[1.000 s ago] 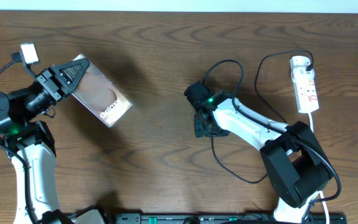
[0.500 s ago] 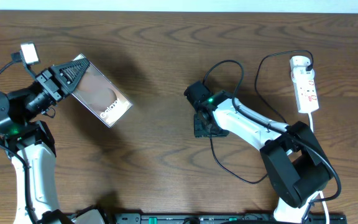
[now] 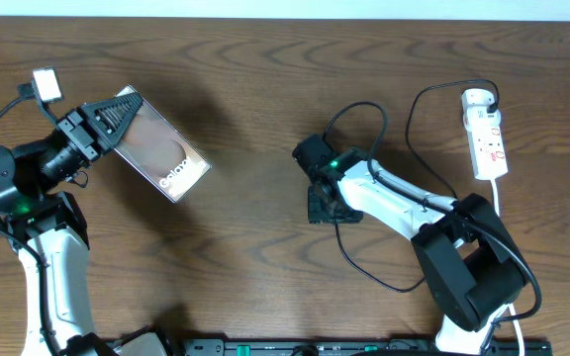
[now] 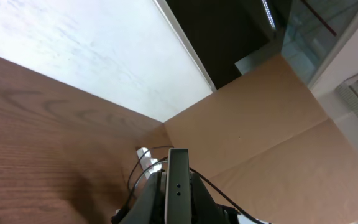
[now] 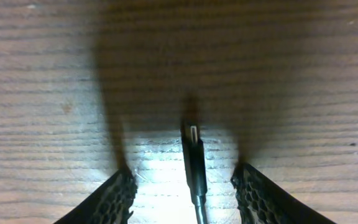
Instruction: Plug charger to phone and switch on socket
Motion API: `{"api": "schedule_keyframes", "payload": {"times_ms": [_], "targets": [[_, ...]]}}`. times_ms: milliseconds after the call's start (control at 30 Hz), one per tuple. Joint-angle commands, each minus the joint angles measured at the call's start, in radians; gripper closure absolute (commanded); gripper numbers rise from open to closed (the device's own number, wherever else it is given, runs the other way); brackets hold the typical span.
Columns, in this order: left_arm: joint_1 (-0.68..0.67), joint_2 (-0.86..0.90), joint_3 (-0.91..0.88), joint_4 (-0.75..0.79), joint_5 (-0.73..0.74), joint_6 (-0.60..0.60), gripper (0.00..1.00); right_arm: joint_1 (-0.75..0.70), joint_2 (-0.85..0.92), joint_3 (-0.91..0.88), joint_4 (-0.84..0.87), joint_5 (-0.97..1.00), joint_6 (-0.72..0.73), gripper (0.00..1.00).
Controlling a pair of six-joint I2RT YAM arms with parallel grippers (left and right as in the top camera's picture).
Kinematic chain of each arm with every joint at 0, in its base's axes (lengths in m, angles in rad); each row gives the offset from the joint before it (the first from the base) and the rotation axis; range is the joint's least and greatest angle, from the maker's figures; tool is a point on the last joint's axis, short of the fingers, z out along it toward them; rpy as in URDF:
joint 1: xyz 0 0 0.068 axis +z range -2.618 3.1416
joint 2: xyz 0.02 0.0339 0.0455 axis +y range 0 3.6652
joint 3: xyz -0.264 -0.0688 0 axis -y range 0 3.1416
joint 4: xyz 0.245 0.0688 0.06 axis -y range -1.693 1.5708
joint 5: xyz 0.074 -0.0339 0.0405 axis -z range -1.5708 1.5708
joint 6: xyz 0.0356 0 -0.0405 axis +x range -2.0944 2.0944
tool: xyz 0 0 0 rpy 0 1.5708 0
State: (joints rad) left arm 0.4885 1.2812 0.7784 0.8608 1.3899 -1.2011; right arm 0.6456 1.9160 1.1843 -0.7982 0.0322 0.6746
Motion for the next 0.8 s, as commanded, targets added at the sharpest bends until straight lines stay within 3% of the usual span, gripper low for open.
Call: {"api": "schedule_keyframes", "payload": {"times_ms": [0,200,467,767], "targets": [[0.004,-0.008,0.013,0.009,0.013,-0.005,0.92,0.005,0.001,-0.010,0.003,-0.006,0.021,0.47],[0.004,-0.008,0.013,0.009,0.013,-0.005,0.92,0.005,0.001,-0.011,0.011,-0.009,0.020,0.49],[0.004,-0.008,0.013,0.009,0.015,-0.005,0.93,0.005,0.003,-0.016,0.021,-0.009,0.020,0.74],[0.004,-0.008,0.013,0.009,0.016,-0.005,0.92,0.005,0.017,-0.017,0.021,-0.021,0.020,0.78]]}}
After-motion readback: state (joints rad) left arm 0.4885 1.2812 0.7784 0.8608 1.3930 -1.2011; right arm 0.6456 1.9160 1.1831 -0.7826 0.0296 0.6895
